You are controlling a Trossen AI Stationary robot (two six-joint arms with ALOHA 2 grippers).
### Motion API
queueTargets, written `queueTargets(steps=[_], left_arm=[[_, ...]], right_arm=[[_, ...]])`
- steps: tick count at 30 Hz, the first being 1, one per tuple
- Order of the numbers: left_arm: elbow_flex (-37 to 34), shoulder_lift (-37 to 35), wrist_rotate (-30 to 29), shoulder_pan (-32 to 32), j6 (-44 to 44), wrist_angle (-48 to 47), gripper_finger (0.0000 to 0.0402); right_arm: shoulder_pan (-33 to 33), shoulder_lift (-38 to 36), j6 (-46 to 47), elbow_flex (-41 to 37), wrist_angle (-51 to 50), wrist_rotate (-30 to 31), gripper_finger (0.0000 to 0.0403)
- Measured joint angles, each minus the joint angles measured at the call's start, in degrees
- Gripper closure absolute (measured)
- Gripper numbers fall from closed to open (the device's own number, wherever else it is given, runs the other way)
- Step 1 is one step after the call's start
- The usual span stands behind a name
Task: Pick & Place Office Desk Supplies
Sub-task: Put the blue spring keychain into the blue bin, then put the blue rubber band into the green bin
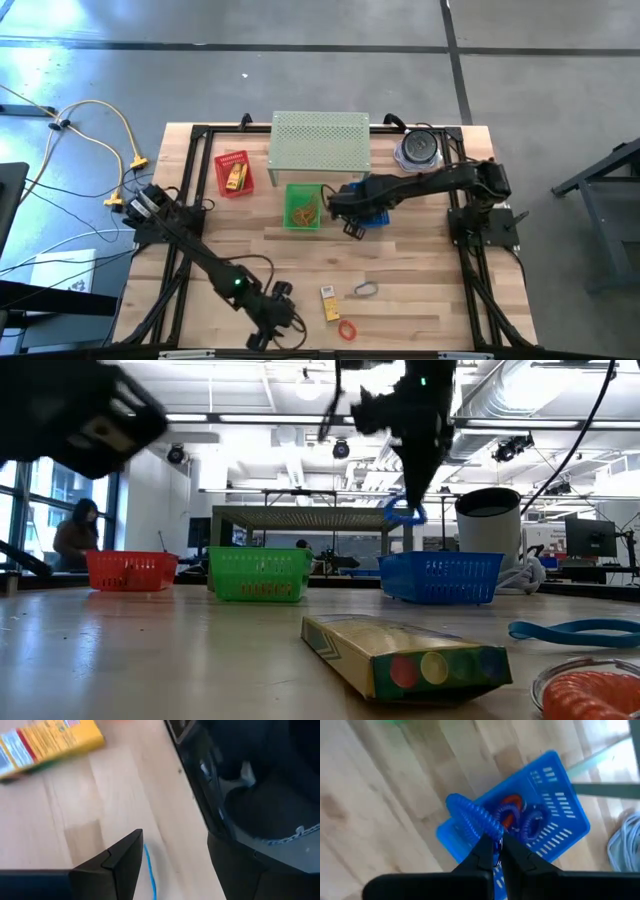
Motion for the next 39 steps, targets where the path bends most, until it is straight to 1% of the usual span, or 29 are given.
queueTargets(steps=[4,7,10,14,18,21,25,27,29,36,39], left_arm=[[0.00,-0.45,-1.33,-1.84,-1.27,-2.79,0.0186],[-0.01,-0.54,-1.47,-2.29,-2.60,-4.33,0.0186],[-0.01,-0.56,-1.32,-2.78,-3.52,-4.53,0.0186],[-0.01,-0.56,-1.55,-3.94,-5.43,-4.46,0.0186],[-0.06,-0.56,-2.76,-4.86,-7.06,-4.36,0.0186],[-0.06,-0.56,-3.80,-5.10,-7.42,-3.83,0.0186],[-0.06,-0.56,-3.85,-5.10,-8.30,-3.35,0.0186],[-0.06,-0.56,-3.85,-5.10,-8.69,-3.32,0.0186],[-0.06,-0.56,-3.85,-5.10,-8.73,-3.23,0.0186],[-0.06,-0.56,-3.83,-5.10,-8.73,-2.59,0.0186],[-0.06,-0.56,-3.83,-5.09,-8.73,-2.62,0.0186]], right_arm=[[-1.20,-0.04,0.11,-4.52,2.81,-1.07,0.0399],[-1.78,-0.03,1.86,-6.22,5.04,-1.18,0.0399],[-2.73,-0.03,4.44,-6.73,5.15,-1.18,0.0388],[-4.07,-0.05,5.11,-7.40,5.32,-0.96,0.0377],[-5.00,-0.05,6.11,-7.55,3.24,-0.42,0.0380],[-5.67,-0.05,6.22,-7.56,1.72,1.45,0.0384],[-6.22,-0.07,7.25,-7.56,2.24,2.08,0.0378],[-6.15,-0.07,9.07,-7.54,2.02,2.37,0.0366],[-6.11,-0.07,8.95,-7.56,1.57,2.03,0.0347],[-6.11,-0.19,9.72,-7.56,0.85,1.99,0.0257],[-5.96,-1.25,9.72,-7.12,-0.21,1.73,0.0231]])
